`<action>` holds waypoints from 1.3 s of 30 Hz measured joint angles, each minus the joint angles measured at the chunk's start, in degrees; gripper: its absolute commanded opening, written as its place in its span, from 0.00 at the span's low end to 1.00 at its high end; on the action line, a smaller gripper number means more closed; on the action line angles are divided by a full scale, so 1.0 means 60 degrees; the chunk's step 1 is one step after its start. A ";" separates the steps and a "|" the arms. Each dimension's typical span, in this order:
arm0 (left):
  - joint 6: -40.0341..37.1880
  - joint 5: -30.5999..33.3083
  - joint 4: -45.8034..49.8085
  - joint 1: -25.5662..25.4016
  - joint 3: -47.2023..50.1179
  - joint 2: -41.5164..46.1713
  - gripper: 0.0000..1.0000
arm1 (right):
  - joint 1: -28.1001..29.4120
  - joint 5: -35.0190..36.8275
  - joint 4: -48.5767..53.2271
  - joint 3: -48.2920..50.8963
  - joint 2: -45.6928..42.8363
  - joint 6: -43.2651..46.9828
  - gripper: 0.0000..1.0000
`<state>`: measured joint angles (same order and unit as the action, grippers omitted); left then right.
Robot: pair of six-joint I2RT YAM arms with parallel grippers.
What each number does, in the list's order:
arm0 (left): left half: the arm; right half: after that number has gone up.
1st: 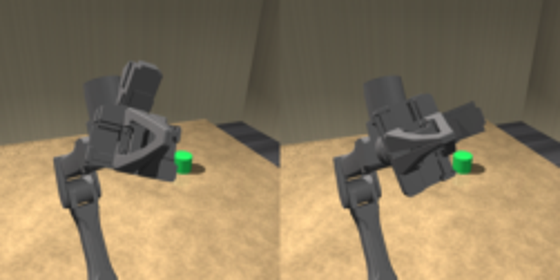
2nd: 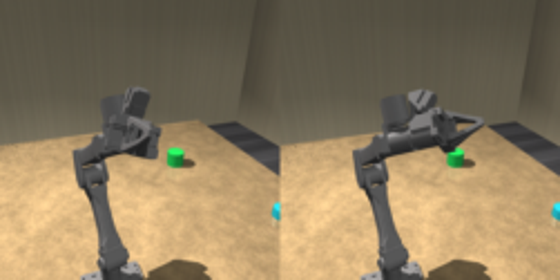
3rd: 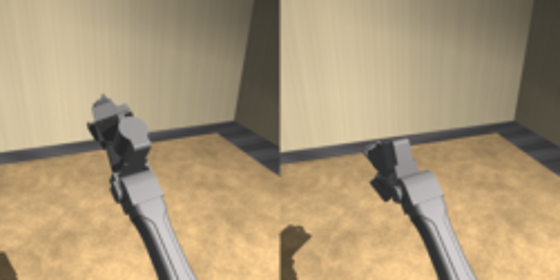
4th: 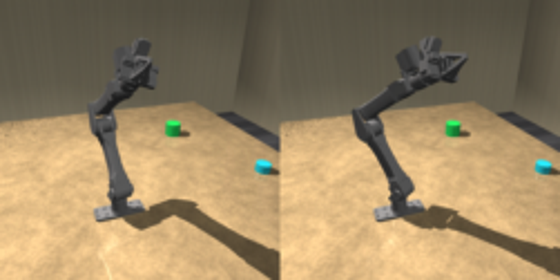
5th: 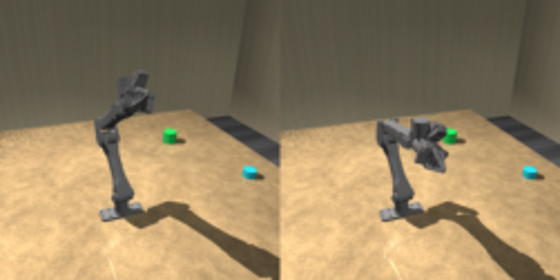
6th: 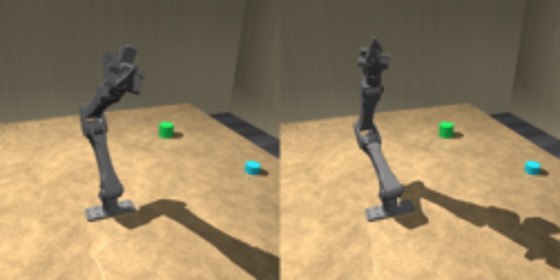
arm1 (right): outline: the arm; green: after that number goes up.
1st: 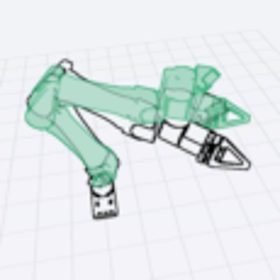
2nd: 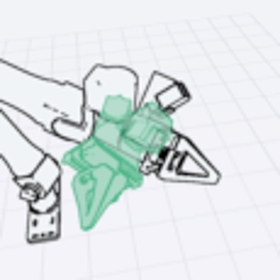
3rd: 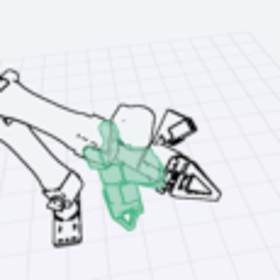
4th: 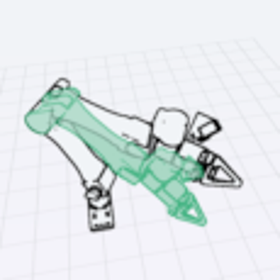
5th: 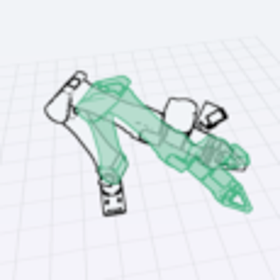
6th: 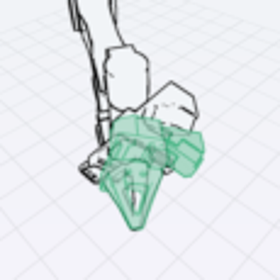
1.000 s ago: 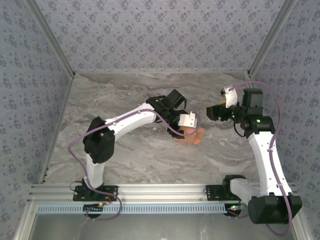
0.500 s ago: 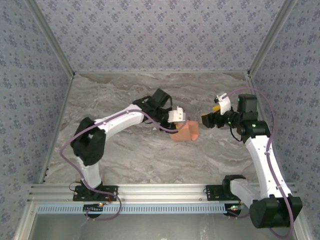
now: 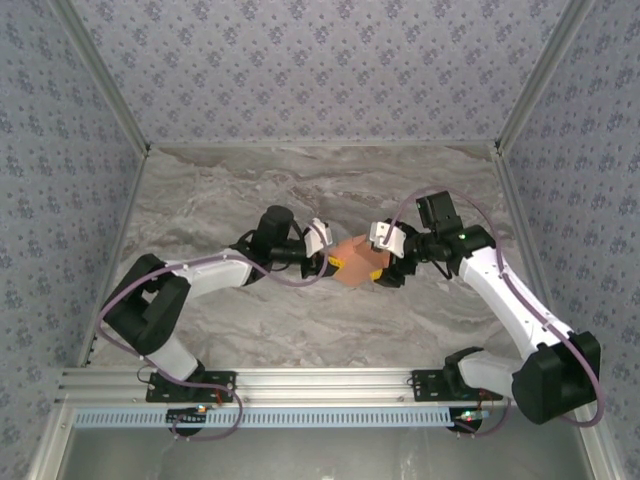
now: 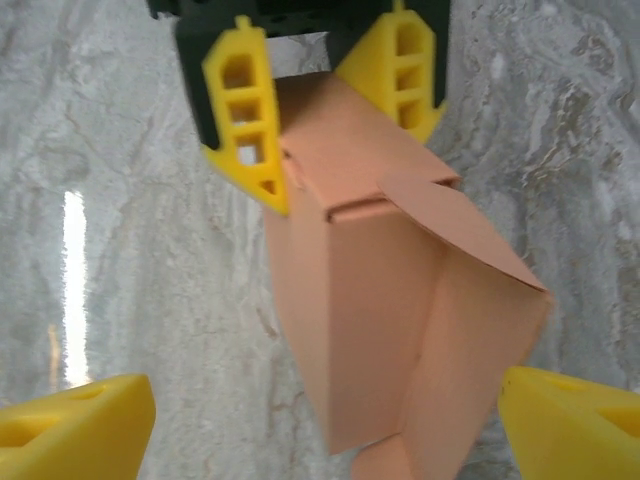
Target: Fold the paper box
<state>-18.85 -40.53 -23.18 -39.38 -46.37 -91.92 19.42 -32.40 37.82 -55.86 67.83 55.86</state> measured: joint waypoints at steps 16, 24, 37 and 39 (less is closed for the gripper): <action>0.0780 -0.0029 -0.2743 -0.0135 0.1424 0.0113 0.44 | 0.0437 -0.0710 -0.0812 -0.0160 0.1792 0.0171 0.71; 0.1271 0.0127 -0.4335 -0.0047 0.1701 -0.0590 0.56 | 0.0732 0.0033 -0.0769 -0.0470 0.2535 0.0044 0.46; 0.2459 0.0918 -0.5788 0.0313 0.2769 -0.1202 0.94 | 0.2947 0.3661 0.1253 -0.3009 0.4211 -0.0590 0.44; 0.2601 0.1064 -0.5810 0.0408 0.3118 -0.1027 0.95 | 0.3253 0.4215 0.1555 -0.3432 0.4579 -0.0856 0.44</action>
<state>-3.25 -34.15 -58.04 -36.93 -27.66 -98.08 38.94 -7.11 47.16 -76.44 95.31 50.72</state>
